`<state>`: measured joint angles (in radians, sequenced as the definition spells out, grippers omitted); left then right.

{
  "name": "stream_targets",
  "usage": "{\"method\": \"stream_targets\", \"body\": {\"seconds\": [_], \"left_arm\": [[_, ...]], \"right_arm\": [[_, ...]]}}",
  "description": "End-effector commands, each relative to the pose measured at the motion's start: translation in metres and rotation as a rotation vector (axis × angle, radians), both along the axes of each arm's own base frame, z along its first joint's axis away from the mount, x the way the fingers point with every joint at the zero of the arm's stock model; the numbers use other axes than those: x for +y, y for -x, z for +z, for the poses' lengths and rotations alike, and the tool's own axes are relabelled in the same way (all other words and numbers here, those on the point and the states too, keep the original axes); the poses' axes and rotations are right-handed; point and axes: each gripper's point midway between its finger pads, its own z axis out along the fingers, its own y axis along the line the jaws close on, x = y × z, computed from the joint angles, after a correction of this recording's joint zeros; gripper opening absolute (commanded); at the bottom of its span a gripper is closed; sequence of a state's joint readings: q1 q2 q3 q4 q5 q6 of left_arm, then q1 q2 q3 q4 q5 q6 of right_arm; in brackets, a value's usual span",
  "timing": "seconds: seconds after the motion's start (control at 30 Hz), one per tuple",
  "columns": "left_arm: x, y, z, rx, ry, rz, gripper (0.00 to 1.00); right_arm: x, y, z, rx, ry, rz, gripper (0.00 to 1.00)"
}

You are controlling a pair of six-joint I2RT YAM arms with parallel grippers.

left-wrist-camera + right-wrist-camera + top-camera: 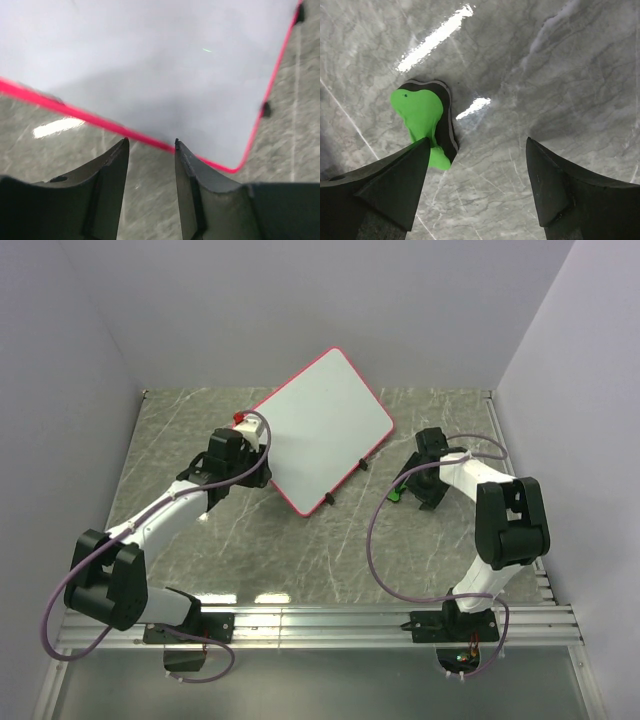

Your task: Erase the whiteboard

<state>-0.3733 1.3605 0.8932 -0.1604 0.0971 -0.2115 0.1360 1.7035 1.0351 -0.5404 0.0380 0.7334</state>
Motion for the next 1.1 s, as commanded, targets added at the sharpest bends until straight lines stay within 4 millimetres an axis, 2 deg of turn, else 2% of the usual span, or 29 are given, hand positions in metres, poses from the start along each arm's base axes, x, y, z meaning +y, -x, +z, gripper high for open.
{"method": "stream_targets", "body": {"seconds": [0.0,0.1,0.4,0.57,0.63,0.67,0.7,0.77,0.87,0.9,0.97,1.03,1.07], "left_arm": [[0.017,-0.008,0.013,-0.044,-0.1,0.021,0.47],[0.017,-0.007,0.012,-0.037,-0.102,0.019,0.51],[0.019,-0.009,0.024,-0.055,-0.111,0.024,0.55],[0.018,-0.01,0.041,-0.079,-0.091,0.033,0.62],[0.019,-0.01,0.054,-0.102,-0.079,0.044,0.68],[0.02,-0.01,0.06,-0.111,-0.07,0.049,0.75],[0.02,-0.008,0.068,-0.124,-0.053,0.058,0.9],[0.029,-0.007,0.074,-0.121,-0.052,0.124,0.99],[0.041,-0.002,0.085,-0.127,0.016,0.218,0.99],[0.046,0.002,0.094,-0.148,0.043,0.241,0.99],[0.062,0.001,0.103,-0.163,0.091,0.331,0.99],[0.078,0.0,0.12,-0.204,0.127,0.397,0.99],[0.085,-0.001,0.124,-0.211,0.131,0.442,1.0]], "right_arm": [[-0.008,-0.003,0.008,-0.04,0.022,-0.005,0.84],[-0.008,-0.004,0.007,-0.04,0.017,-0.008,0.84],[-0.007,-0.005,0.007,-0.043,0.014,-0.006,0.84],[-0.006,-0.01,0.015,-0.076,0.012,0.001,0.85],[-0.003,-0.015,0.028,-0.128,-0.006,0.017,0.86],[-0.003,-0.017,0.035,-0.151,-0.007,0.03,0.86],[0.0,-0.02,0.042,-0.186,-0.017,0.044,0.86],[0.01,-0.026,0.07,-0.28,-0.062,0.087,0.86],[0.033,-0.033,0.124,-0.438,-0.118,0.187,0.86],[0.051,-0.029,0.154,-0.524,-0.131,0.253,0.86],[0.07,-0.032,0.214,-0.696,-0.108,0.36,0.87],[0.097,-0.021,0.286,-0.884,-0.126,0.471,0.97],[0.102,-0.018,0.307,-0.93,-0.137,0.475,1.0]]}}
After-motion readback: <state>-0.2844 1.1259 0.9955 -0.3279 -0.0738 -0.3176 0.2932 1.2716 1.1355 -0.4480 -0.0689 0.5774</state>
